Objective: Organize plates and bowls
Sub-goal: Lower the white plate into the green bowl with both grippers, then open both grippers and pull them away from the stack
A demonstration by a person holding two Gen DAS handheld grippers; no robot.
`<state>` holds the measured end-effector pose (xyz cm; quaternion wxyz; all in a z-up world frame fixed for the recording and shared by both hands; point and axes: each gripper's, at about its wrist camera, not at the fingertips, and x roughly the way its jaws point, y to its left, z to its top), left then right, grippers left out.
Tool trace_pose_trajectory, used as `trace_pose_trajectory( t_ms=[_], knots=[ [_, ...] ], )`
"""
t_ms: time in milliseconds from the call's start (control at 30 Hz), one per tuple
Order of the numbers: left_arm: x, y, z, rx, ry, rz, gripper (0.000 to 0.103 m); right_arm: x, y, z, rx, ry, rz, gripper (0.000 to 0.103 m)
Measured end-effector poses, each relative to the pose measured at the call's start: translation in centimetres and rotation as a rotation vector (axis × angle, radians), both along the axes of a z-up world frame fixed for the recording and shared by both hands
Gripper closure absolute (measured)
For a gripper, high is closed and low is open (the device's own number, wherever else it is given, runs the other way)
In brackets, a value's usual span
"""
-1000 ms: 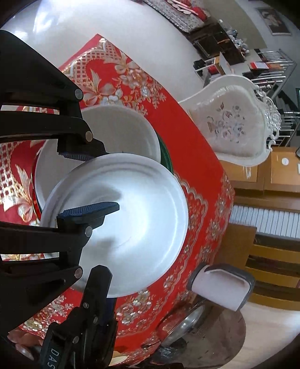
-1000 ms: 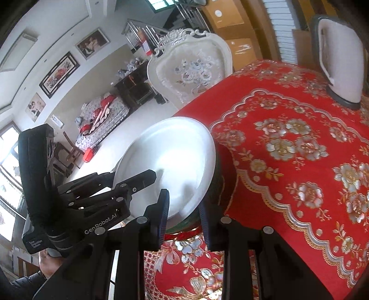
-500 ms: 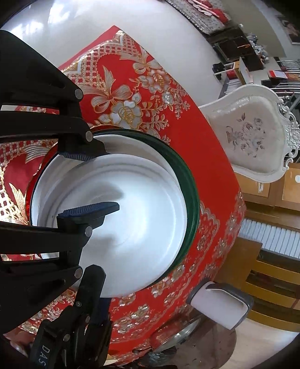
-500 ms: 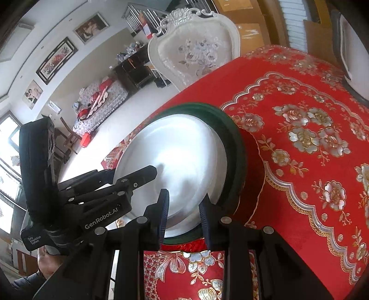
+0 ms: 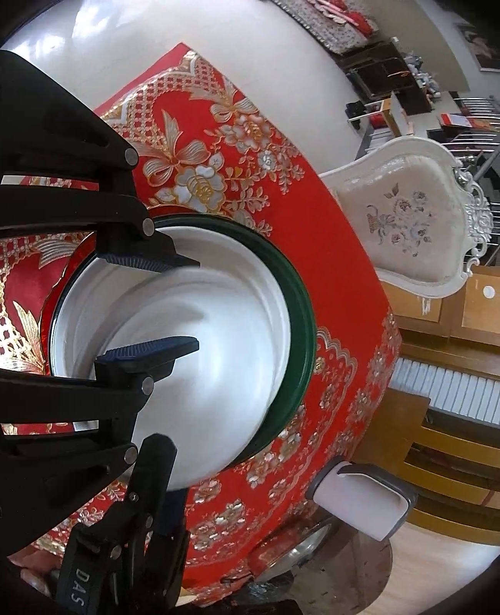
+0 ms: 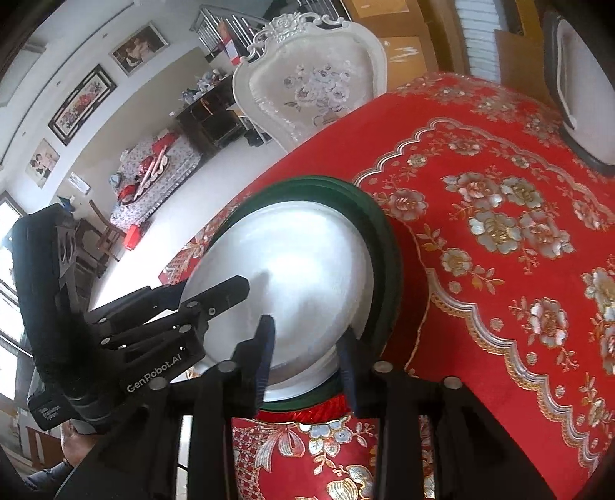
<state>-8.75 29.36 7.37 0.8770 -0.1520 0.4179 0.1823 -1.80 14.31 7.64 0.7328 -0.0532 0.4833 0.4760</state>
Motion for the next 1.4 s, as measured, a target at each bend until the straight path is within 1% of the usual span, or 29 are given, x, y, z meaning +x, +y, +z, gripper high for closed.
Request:
trace_pose_trajectory(
  t_ms=[100, 267, 567, 633, 700, 767, 1033, 1067, 1133, 1167, 1200, 1300, 1400],
  knots=[
    [0.1, -0.1, -0.1, 0.0, 0.003, 0.002, 0.07, -0.2, -0.2, 0.4, -0.012, -0.029, -0.008, 0.067],
    [-0.1, 0.0, 0.2, 0.019, -0.003, 0.016, 0.07, -0.1, -1.0, 0.8, 0.002, -0.035, -0.019, 0.067],
    [-0.4, -1.5, 1.7, 0.098, -0.044, 0.028, 0.07, 0.2, -2.8, 1.6, 0.037, -0.04, -0.048, 0.066],
    [-0.1, -2.1, 1.8, 0.094, -0.045, 0.015, 0.07, 0.2, -3.6, 1.7, 0.047, -0.039, -0.062, 0.066],
    [0.3, -2.7, 1.8, 0.093, -0.04, 0.002, 0.07, 0.3, -4.4, 1.8, 0.053, -0.038, -0.071, 0.063],
    [0.6, -3.6, 1.7, 0.096, -0.031, -0.017, 0.07, 0.5, -5.2, 1.9, 0.061, -0.038, -0.083, 0.057],
    [1.7, -6.5, 1.9, 0.112, -0.031, -0.065, 0.07, 0.9, -7.9, 1.7, 0.077, -0.031, -0.119, 0.057],
    [1.8, -6.9, 2.0, 0.112, -0.035, -0.073, 0.069, 1.0, -8.3, 1.6, 0.078, -0.031, -0.125, 0.057],
    [2.0, -7.7, 2.1, 0.111, -0.043, -0.087, 0.058, 1.0, -9.2, 1.6, 0.082, -0.026, -0.139, 0.057],
    [2.2, -8.1, 2.1, 0.109, -0.051, -0.096, 0.049, 1.1, -9.8, 1.5, 0.083, -0.021, -0.148, 0.057],
    [2.3, -8.6, 2.1, 0.108, -0.058, -0.105, 0.044, 1.2, -10.3, 1.4, 0.085, -0.019, -0.155, 0.057],
    [3.0, -10.3, 2.2, 0.119, -0.068, -0.138, 0.044, 1.6, -12.3, 1.3, 0.091, -0.013, -0.192, 0.055],
    [3.9, -12.2, 2.0, 0.11, -0.06, -0.179, 0.044, 2.0, -14.4, 1.1, 0.09, -0.004, -0.236, 0.053]
  ],
)
